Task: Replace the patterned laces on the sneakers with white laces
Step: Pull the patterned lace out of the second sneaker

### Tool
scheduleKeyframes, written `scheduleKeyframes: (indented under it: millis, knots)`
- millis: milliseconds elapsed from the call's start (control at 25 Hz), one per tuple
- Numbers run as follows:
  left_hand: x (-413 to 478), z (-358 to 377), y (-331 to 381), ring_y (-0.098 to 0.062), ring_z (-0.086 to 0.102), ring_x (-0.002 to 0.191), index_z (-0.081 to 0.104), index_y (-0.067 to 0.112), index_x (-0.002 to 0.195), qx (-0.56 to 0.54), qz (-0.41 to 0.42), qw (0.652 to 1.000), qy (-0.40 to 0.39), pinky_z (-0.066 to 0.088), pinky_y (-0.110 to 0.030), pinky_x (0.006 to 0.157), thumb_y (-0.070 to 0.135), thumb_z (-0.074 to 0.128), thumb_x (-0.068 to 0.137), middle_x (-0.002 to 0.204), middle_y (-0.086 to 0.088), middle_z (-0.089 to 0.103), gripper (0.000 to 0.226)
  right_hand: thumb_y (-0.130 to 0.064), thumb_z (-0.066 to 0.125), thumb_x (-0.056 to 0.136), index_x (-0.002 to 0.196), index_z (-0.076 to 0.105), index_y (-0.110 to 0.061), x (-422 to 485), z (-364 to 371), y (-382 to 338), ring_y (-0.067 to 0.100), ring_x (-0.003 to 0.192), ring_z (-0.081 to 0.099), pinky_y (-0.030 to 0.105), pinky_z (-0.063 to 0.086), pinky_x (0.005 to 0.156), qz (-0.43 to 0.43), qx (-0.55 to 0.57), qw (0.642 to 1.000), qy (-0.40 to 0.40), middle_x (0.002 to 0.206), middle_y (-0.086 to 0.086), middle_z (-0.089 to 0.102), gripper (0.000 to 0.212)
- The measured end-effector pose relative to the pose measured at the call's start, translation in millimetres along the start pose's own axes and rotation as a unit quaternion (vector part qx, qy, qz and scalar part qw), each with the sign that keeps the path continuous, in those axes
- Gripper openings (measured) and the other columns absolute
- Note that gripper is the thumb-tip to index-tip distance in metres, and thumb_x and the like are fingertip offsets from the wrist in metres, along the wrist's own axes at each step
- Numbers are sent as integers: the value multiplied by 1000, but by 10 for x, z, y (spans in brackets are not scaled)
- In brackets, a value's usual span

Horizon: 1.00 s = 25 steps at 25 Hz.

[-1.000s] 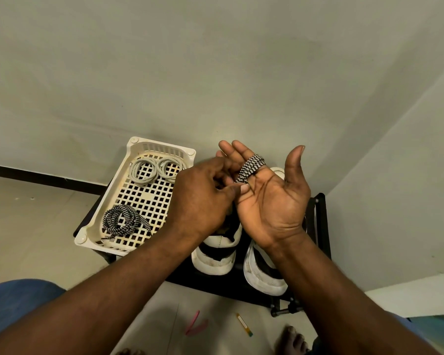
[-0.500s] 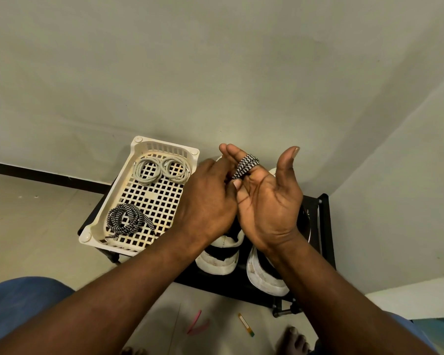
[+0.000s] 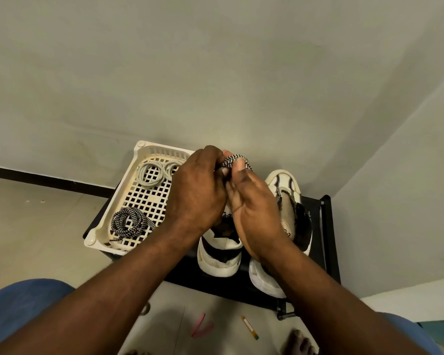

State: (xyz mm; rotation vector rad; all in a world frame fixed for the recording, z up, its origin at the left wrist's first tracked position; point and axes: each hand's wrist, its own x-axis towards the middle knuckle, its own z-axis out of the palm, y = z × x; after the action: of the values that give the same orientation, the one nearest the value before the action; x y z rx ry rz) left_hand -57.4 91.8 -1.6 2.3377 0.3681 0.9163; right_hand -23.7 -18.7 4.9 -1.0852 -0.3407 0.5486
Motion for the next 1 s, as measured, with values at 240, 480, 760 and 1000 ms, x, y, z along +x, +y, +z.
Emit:
scheduleKeyframes:
  millis: [240, 480, 760, 1000]
  knots:
    - [91, -33, -120, -33, 61, 79, 64, 9, 100, 69, -25, 997, -9, 49, -40, 67, 11, 56, 90, 90, -11, 67, 13, -38, 58, 91, 124, 66, 1, -177, 34, -178, 21, 126, 67, 42, 46, 117, 55, 85, 995, 18, 124, 11, 75, 51]
    - [287, -247, -328, -25, 72, 81, 70, 16, 87, -111, -219, 957, -151, 59, -44, 80, 24, 74, 91, 82, -2, 75, 10, -27, 74, 96, 125, 70, -27, -30, -209, -56, 4, 116, 66, 32, 57, 98, -178, -410, 888, 109, 122, -12, 71, 30]
    - [143, -479, -426, -13, 63, 72, 66, 10, 99, -233, -285, 904, -216, 50, -28, 66, 8, 76, 91, 78, -5, 71, 13, -31, 76, 95, 128, 61, -34, 164, -120, 164, 11, 89, 76, 42, 63, 84, -30, -380, 925, 8, 99, -4, 79, 37]
    - [-1, -800, -662, -14, 58, 65, 61, 14, 87, -185, -255, 919, -237, 50, -35, 70, 3, 75, 89, 69, -3, 62, 18, -22, 75, 92, 107, 59, -27, 195, 163, 303, 7, 63, 67, 25, 50, 59, -58, -456, 887, 33, 74, -3, 72, 23]
